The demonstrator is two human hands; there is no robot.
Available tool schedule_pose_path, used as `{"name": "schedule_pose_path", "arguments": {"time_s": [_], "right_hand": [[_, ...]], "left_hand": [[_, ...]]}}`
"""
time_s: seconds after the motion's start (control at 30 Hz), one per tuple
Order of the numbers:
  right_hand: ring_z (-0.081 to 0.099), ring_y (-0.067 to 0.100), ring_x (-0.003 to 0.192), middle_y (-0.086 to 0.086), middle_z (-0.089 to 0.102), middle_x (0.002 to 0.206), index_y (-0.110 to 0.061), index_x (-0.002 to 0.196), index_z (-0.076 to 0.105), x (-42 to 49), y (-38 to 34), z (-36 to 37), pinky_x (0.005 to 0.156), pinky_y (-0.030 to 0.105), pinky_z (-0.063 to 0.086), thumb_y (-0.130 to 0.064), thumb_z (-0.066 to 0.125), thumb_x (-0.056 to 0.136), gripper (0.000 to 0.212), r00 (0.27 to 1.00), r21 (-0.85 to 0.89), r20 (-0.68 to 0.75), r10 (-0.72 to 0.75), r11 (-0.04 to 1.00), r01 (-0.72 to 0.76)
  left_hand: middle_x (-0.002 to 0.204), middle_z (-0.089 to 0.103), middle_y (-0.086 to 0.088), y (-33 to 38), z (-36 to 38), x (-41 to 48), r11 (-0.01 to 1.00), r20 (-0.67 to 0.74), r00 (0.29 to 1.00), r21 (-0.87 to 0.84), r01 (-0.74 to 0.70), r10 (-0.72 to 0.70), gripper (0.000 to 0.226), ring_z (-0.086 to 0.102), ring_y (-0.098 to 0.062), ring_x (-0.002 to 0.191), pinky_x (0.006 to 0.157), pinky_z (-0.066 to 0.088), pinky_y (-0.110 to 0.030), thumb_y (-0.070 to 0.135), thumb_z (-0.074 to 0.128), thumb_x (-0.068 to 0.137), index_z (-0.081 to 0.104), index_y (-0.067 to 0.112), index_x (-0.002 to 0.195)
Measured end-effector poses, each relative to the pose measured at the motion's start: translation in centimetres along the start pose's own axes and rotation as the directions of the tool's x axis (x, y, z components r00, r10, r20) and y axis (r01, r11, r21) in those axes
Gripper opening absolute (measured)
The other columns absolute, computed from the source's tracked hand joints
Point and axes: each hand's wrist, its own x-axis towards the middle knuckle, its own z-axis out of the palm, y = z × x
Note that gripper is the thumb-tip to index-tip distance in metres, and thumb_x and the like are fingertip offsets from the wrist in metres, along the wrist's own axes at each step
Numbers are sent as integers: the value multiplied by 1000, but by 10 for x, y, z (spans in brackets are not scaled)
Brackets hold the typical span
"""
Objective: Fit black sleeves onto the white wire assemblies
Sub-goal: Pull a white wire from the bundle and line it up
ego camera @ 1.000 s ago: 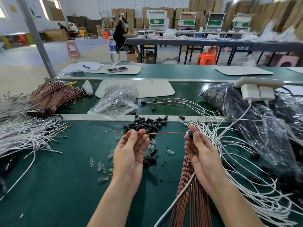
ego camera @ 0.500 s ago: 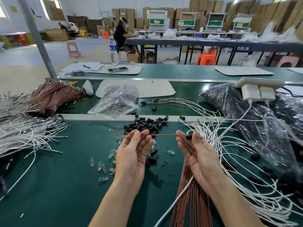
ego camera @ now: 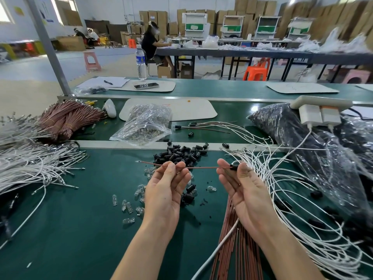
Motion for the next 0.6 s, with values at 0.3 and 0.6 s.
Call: {"name": "schedule_pose_path", "arguments": {"time_s": [0.3,0.6], "right_hand": [[75,26,97,18,74,116,-10,103,52,1,2,-1,73,24,60,-27,57,90,22,1000,1,28,-6,1000,6],[75,25,95,14,74,118,-16,97,51,-2,2,1,74,27,60,-23,60,87,15,998,-50,67,-5,999,8]], "left_hand": [[88,76,-13,0,-2,2,997,1,999,-60,40,-40,10,74,-18,72,61,60,-24,10,64,91,64,4,99],[83,75,-12,-3,0,0,998,4,999,-46,49,-49,23,73,-16,68,59,59,-22,15,69,80,64,1,98]]}}
